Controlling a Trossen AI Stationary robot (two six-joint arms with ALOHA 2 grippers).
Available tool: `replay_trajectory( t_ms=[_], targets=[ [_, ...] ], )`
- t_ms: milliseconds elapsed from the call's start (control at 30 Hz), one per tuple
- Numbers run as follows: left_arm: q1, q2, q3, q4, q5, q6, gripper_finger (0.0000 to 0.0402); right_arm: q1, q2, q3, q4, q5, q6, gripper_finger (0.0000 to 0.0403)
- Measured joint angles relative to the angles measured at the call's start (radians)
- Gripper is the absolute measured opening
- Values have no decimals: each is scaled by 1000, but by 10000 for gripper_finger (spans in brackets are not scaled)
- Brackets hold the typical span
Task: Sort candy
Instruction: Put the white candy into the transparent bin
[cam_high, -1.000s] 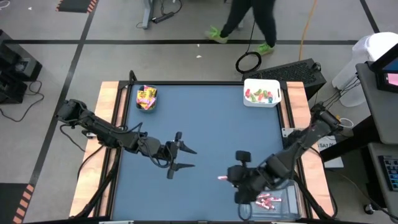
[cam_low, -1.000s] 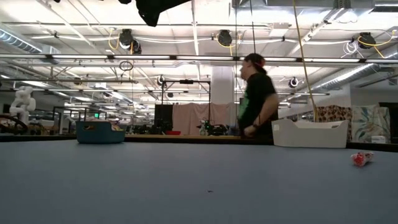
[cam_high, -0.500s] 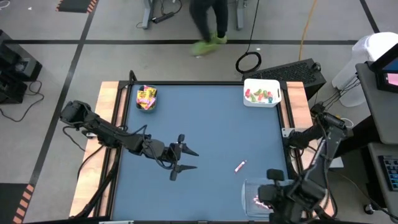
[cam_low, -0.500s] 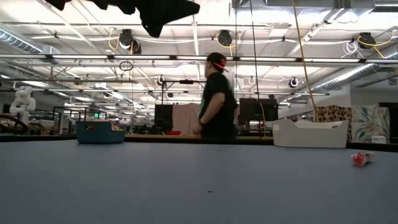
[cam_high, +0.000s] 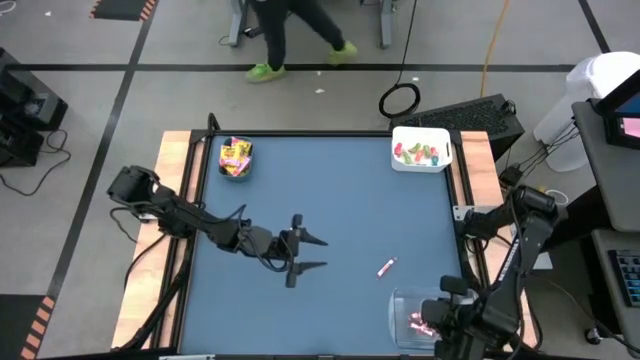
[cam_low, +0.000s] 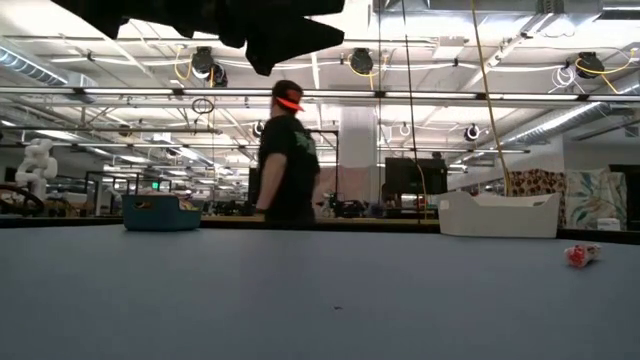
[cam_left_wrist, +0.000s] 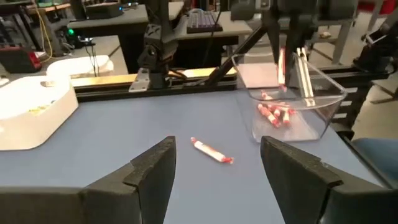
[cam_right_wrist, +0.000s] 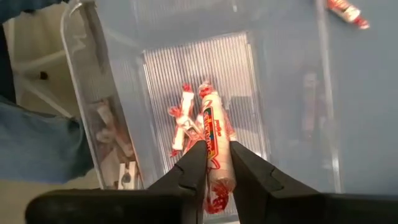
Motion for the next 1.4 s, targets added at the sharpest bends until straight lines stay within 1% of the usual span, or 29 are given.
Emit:
replay_trajectory(
  t_ms=[167, 333, 433, 600, 733, 833, 1000, 1067, 1167, 1300, 1400],
  targets=[
    [7, 29, 9, 60, 20, -1, 240, 0, 28, -37, 35, -22, 0, 62],
    [23, 103, 77, 59, 21, -1, 240, 0, 52, -57, 59, -42, 1, 77],
    [36, 173, 139, 52, 25, -1, 240, 0, 77, -58, 57, -63, 12, 101],
    [69, 276, 243, 40, 31, 2, 240, 2, 100, -58, 62, -70, 24, 157],
    [87, 348, 331, -51, 103, -2, 240, 5, 100, -44, 62, -86, 54, 195],
    [89, 406, 381, -76, 108, -3, 240, 12, 98, -13, 57, -94, 84, 209],
    [80, 492, 439, -85, 105, -28, 240, 43, 97, 43, 30, -93, 207, 208],
    [68, 525, 465, -73, 79, -28, 240, 61, 97, 59, 31, -88, 261, 203],
    [48, 564, 496, -81, 25, -28, 240, 89, 97, 78, 34, -42, 335, 195],
    [36, 620, 546, -72, -3, -29, 240, 120, 97, 85, 35, 28, 386, 184],
    [36, 667, 573, -83, -19, -46, 240, 128, 97, 85, 35, 50, 404, 177]
  ],
)
